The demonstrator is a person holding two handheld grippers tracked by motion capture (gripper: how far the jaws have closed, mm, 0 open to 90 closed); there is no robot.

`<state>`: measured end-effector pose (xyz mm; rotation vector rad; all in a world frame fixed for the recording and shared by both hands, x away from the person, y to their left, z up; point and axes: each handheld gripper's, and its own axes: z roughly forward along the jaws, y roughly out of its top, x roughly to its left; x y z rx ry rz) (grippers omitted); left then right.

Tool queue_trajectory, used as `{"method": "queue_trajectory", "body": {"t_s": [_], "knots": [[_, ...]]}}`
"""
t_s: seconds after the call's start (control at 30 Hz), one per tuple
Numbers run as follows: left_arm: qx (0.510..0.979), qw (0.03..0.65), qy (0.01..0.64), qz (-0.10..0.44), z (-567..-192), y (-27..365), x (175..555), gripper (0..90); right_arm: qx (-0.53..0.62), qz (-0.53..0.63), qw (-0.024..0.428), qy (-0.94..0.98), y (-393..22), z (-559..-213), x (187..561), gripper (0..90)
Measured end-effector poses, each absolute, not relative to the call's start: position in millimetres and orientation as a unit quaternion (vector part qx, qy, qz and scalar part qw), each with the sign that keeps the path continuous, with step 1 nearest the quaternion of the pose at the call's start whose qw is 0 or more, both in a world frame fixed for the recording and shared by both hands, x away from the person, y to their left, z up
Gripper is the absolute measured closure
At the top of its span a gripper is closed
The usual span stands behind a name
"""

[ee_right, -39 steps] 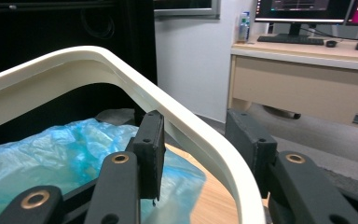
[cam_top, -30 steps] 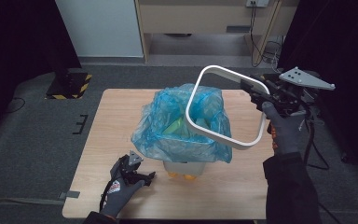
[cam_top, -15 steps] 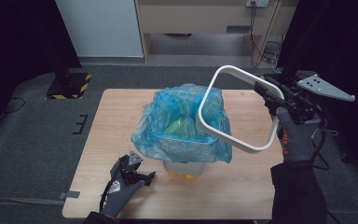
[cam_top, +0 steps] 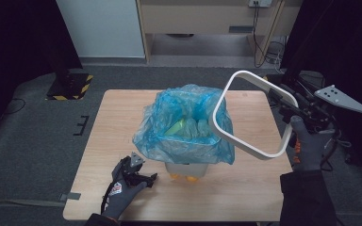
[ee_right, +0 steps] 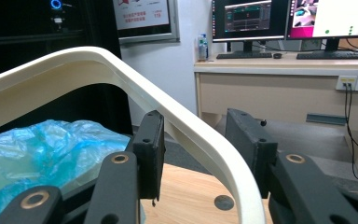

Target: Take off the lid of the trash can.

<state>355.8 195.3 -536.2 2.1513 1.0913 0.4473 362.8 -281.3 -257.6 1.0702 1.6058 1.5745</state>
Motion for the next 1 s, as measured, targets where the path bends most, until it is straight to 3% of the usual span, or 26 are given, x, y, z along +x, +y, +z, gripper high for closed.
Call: {"method": "queue_trajectory", "body": {"t_s": [1.0], "knots": [[0.824, 0.337, 0.421, 0.172, -536, 194, 355, 0.0, 0.439, 0.605, 0.336, 0.573, -322, -296, 335, 58.3]]}}
